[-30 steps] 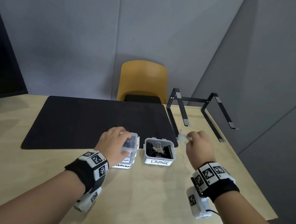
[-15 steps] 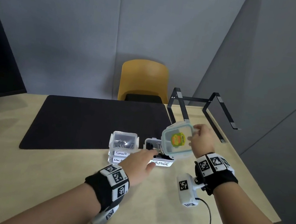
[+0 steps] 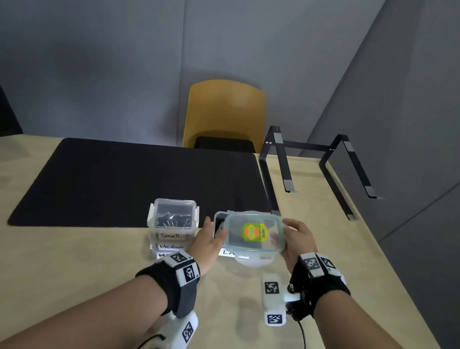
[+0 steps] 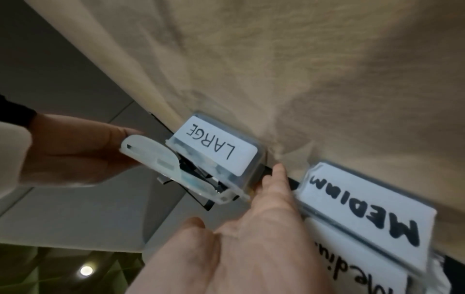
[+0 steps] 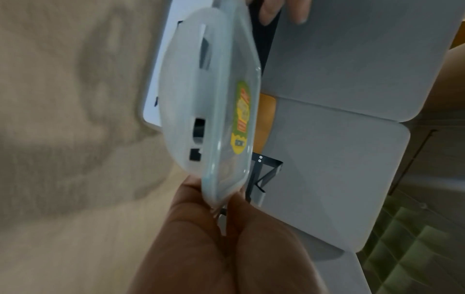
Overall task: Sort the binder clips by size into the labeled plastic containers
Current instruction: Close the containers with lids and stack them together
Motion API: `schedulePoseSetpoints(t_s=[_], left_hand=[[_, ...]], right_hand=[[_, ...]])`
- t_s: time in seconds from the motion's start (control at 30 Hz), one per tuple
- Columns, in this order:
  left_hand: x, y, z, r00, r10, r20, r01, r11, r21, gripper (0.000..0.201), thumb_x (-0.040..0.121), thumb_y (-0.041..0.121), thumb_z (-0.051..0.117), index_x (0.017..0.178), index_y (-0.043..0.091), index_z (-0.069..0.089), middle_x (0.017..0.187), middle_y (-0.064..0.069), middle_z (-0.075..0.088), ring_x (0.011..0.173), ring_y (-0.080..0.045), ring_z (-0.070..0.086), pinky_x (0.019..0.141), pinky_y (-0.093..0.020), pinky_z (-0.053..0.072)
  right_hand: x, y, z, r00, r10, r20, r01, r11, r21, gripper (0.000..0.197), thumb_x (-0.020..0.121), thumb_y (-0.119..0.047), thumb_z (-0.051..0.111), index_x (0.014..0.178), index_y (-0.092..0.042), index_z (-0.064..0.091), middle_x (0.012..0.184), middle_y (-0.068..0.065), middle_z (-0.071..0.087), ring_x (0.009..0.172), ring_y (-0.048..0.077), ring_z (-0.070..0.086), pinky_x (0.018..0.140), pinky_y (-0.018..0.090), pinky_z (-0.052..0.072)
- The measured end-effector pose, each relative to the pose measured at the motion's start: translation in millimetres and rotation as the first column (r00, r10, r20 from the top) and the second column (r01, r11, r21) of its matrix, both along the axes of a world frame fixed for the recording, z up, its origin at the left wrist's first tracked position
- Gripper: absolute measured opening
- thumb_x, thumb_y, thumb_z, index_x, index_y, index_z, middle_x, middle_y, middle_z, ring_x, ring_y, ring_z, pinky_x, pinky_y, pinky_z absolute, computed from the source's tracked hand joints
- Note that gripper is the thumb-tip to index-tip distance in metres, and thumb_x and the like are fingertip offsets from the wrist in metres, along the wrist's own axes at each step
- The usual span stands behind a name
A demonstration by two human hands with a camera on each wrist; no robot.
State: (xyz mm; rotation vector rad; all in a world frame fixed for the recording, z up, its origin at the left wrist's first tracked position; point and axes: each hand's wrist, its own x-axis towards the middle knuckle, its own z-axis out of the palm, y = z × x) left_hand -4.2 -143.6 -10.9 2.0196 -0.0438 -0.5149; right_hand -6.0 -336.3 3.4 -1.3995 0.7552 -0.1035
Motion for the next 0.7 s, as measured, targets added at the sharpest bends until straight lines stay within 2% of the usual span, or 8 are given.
schedulePoseSetpoints(t_s=[0.07,0.13,0.23,0.3,0.4,0.5,0.6,0.7], left_hand=[[3.9,-4.0,-4.1,0.999,0.032,-0.007,-0.032,0.999,0.025,0.067,0.1,0.044,0.031,0.151,0.01,0.004,0.158,-0.007,0.016,0.145,-0.021,0.017,0.116,-0.033,0.013],[8.5,-6.9,-6.0,0.999,0.05,-0.001,-0.05,0.996,0.067,0.06,0.1,0.042,0.032,0.148,0.009,0.018,0.152,-0.01,0.029,0.141,-0.026,0.027,0.112,-0.037,0.022],[14.4,-8.5,-7.7,0.997,0.065,0.035,-0.068,0.993,0.096,0.039,0.097,0.038,0.04,0.126,0.011,0.041,0.128,-0.013,0.051,0.12,-0.03,0.047,0.095,-0.038,0.037],[15.6,-8.0,-6.9,0.996,0.071,0.049,-0.075,0.992,0.101,0.036,0.096,0.037,0.044,0.122,0.011,0.044,0.122,-0.012,0.053,0.113,-0.03,0.051,0.088,-0.035,0.039],[16.5,-6.4,-3.4,0.994,0.086,0.068,-0.094,0.988,0.125,0.041,0.096,0.034,0.046,0.129,0.012,0.04,0.123,-0.01,0.054,0.112,-0.029,0.053,0.08,-0.028,0.034],[19.7,-4.2,-6.5,0.994,0.083,0.066,-0.09,0.99,0.107,0.041,0.094,0.036,0.049,0.131,0.02,0.039,0.118,-0.009,0.059,0.106,-0.028,0.057,0.079,-0.028,0.038],[21.3,-4.8,-11.1,0.994,0.103,0.043,-0.106,0.993,0.047,0.037,0.09,0.04,0.053,0.124,0.029,0.042,0.109,-0.012,0.061,0.1,-0.029,0.059,0.087,-0.043,0.051],[20.2,-6.5,-9.8,0.996,0.081,0.024,-0.081,0.997,0.0,0.04,0.09,0.039,0.054,0.128,0.035,0.042,0.112,0.003,0.053,0.11,-0.024,0.054,0.092,-0.049,0.049]], right_hand=[[0.1,-0.5,-8.6,0.999,0.044,0.003,-0.044,0.998,-0.037,0.012,0.091,-0.004,0.054,0.09,-0.016,0.054,0.09,0.016,0.058,0.067,0.021,0.056,0.061,0.032,0.048],[0.5,0.0,-14.3,0.992,0.127,-0.012,-0.128,0.984,-0.125,0.013,0.089,-0.007,0.06,0.097,-0.015,0.053,0.096,0.014,0.057,0.069,0.02,0.056,0.062,0.033,0.048],[5.2,0.6,-20.1,0.973,0.21,-0.097,-0.229,0.933,-0.279,0.032,0.088,-0.013,0.063,0.116,-0.009,0.049,0.094,0.007,0.058,0.078,0.021,0.057,0.074,0.039,0.051],[6.9,2.2,-23.1,0.965,0.223,-0.139,-0.256,0.914,-0.314,0.036,0.091,-0.019,0.06,0.121,-0.008,0.044,0.1,0.009,0.057,0.086,0.024,0.058,0.08,0.037,0.049],[5.4,5.7,-29.2,0.961,0.231,-0.15,-0.266,0.92,-0.289,0.036,0.094,-0.023,0.054,0.124,-0.008,0.039,0.105,0.012,0.055,0.093,0.027,0.057,0.082,0.036,0.047],[3.7,6.6,-33.9,0.968,0.238,-0.085,-0.252,0.93,-0.266,0.029,0.095,-0.021,0.052,0.119,-0.01,0.038,0.097,0.007,0.053,0.088,0.023,0.055,0.077,0.033,0.046],[4.1,3.1,-32.6,0.971,0.24,-0.001,-0.232,0.937,-0.263,0.019,0.096,-0.015,0.05,0.109,-0.012,0.037,0.091,0.003,0.052,0.078,0.016,0.054,0.067,0.028,0.047],[6.5,-0.3,-32.6,0.967,0.254,0.03,-0.241,0.944,-0.224,0.017,0.096,-0.014,0.049,0.108,-0.013,0.037,0.089,0.001,0.053,0.078,0.015,0.054,0.074,0.035,0.049]])
